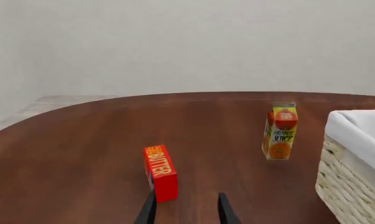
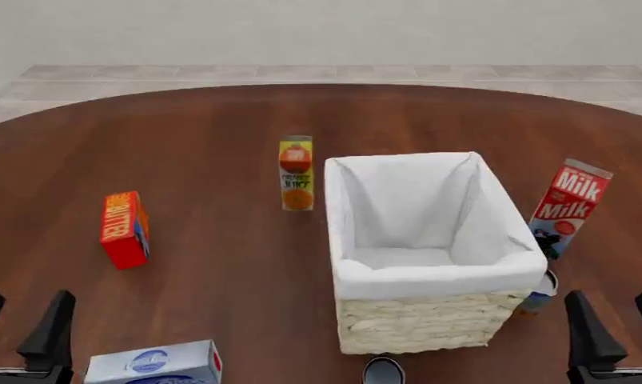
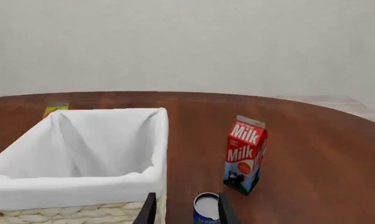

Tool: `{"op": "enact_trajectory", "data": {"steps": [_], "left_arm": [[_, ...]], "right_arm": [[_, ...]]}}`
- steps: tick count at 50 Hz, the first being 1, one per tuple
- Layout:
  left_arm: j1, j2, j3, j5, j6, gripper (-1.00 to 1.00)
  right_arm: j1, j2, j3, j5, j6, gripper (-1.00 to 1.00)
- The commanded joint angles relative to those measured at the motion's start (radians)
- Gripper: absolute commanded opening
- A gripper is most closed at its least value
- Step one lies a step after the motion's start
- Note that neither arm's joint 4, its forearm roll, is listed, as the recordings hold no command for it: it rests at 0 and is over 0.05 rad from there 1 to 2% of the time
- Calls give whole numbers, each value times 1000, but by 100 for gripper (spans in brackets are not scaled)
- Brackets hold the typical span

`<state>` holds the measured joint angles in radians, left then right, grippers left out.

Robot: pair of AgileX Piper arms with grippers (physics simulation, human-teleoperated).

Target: Pick up the tomato sauce, and put it in the basket.

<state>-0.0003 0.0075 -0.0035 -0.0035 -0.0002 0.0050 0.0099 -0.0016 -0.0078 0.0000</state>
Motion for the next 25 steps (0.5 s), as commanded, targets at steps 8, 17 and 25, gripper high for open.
{"op": "enact_trajectory", "data": {"steps": [8,17,25], "left_arm": [[0,-4,2,5,4,100],[1,-3,3,3,4,100],[1,-1,3,1,4,100]], "right_arm": [[-5,-6,0,7,1,100],[-5,-7,1,8,1,100],[-5,-7,1,9,3,100]]}}
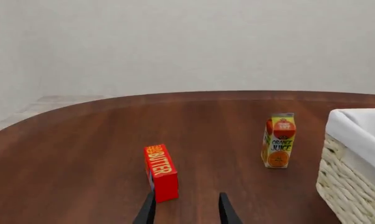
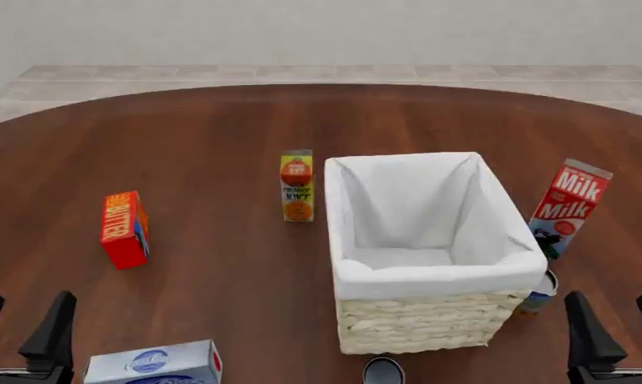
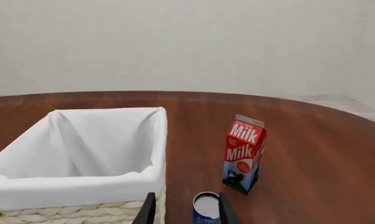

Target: Pick up the tomato sauce, and put it in the basket.

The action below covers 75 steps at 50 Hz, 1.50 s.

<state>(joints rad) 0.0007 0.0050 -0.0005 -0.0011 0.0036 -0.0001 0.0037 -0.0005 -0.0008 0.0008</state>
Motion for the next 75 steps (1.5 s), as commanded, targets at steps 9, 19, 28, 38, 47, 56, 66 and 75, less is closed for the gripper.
{"op": "enact_trajectory", "data": {"steps": [9,19,28,38,47,56,66,75], "left_arm": [[0,2,0,-1,0,100],[43,-1,0,8,-6,100],[32,-2,0,2,1,100],[32,-3,0,2,2,100],[32,0,0,0,1,100],[32,-3,-1,3,2,100],[32,-3,-1,4,2,100],[32,-4,-1,4,2,100]], "right_arm": [[6,1,0,1,28,100],[134,232,-115,72,121,100],[225,289,-165,240,128,100],[361,235,-219,523,196,100],[430,315,-281,607,220,100],[481,425,-303,571,226,100],[529,544,-267,460,247,100],[596,668,-273,357,273,100]]}}
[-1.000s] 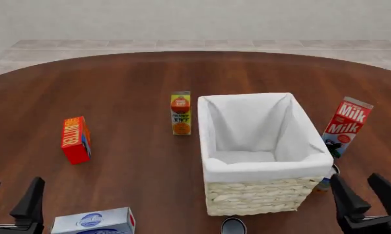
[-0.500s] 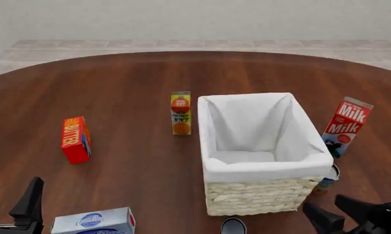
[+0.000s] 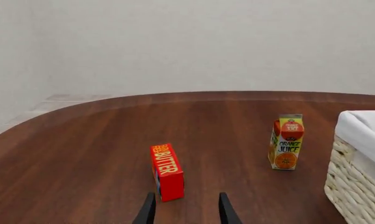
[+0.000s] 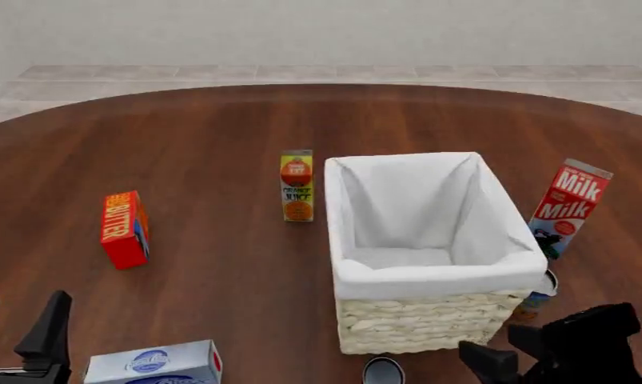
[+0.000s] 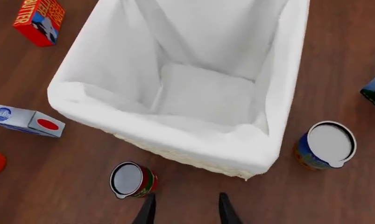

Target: Pick up the tomato sauce, and put it in the basket.

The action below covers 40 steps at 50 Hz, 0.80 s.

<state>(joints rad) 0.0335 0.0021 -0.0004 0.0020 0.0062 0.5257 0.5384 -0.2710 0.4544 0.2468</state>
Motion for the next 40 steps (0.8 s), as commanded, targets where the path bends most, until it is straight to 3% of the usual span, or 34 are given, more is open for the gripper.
{"op": "enact_trajectory", "data": {"steps": [1,19,40], "left_arm": [[-1,-1,-1,1,-1,100],[-1,0,0,1,0,100],[-1,0,0,0,0,100]], "right_arm": [[74,142,-2,-107,29,100],[209,294,37,-272,149,100],[268,354,26,-305,184,100]]}}
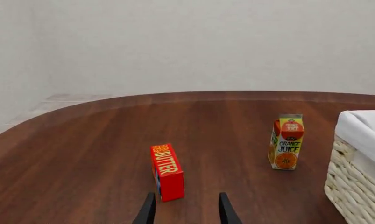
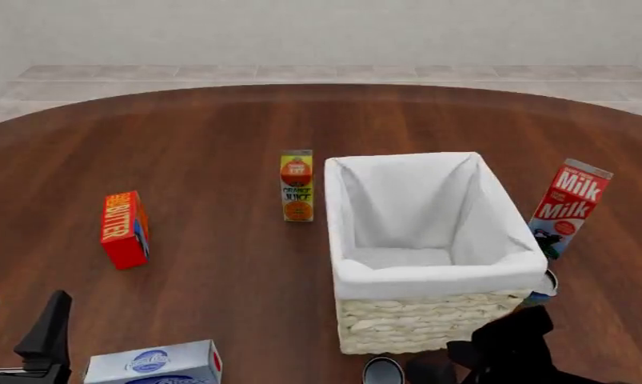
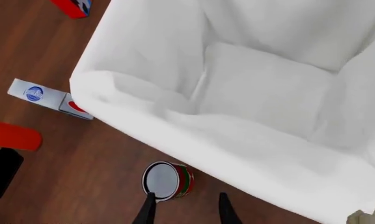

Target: Pick up the tomato sauce, and put it in the basket.

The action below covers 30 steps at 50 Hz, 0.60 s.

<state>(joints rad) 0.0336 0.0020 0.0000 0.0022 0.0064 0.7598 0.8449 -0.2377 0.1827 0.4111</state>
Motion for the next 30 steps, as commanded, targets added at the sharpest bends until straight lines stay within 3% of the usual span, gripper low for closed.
{"op": "enact_trajectory", "data": {"steps": [1,30], "left_arm": [[-1,0,-1,0,-1,100],[-1,0,-1,0,-1,100]], "right_arm": [[35,52,-9,-36,19,100],[108,216,-16,-153,63,100]]}}
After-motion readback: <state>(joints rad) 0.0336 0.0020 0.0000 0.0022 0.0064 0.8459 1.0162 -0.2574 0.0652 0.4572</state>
